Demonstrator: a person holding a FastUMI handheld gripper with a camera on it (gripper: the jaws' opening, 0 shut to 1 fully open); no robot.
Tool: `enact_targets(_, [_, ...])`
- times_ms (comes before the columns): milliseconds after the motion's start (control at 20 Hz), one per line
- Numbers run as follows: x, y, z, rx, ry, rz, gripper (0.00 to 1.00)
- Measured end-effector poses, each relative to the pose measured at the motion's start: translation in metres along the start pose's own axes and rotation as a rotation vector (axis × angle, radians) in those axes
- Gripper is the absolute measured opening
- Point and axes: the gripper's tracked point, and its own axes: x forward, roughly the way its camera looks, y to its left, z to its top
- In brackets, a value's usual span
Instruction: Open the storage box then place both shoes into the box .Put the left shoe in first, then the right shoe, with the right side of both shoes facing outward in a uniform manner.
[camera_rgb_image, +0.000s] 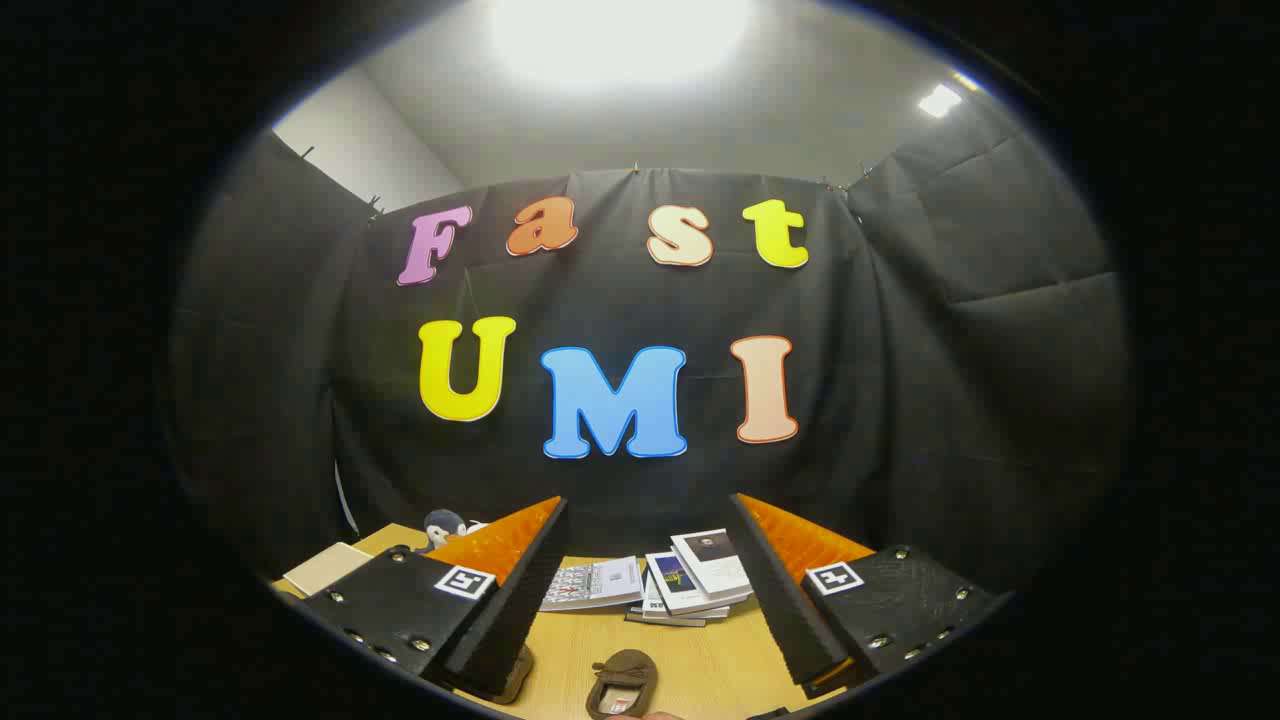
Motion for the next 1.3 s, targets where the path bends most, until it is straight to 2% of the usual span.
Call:
enact_targets(500, [-0.009,0.002,-0.018,-0.003,0.027,-0.088,0.98])
enact_targets(700, [-0.007,0.009,-0.014,-0.01,0.003,-0.066,0.98])
enact_targets(850, [0.006,0.015,-0.022,0.009,0.02,-0.024,0.97])
enact_targets(1000, [0.026,0.031,-0.031,0.111,0.045,0.035,0.98])
enact_targets(1150, [0.049,0.063,-0.06,0.18,0.126,0.143,0.97])
enact_targets(1300, [0.062,0.11,-0.1,0.219,0.247,0.288,0.98])
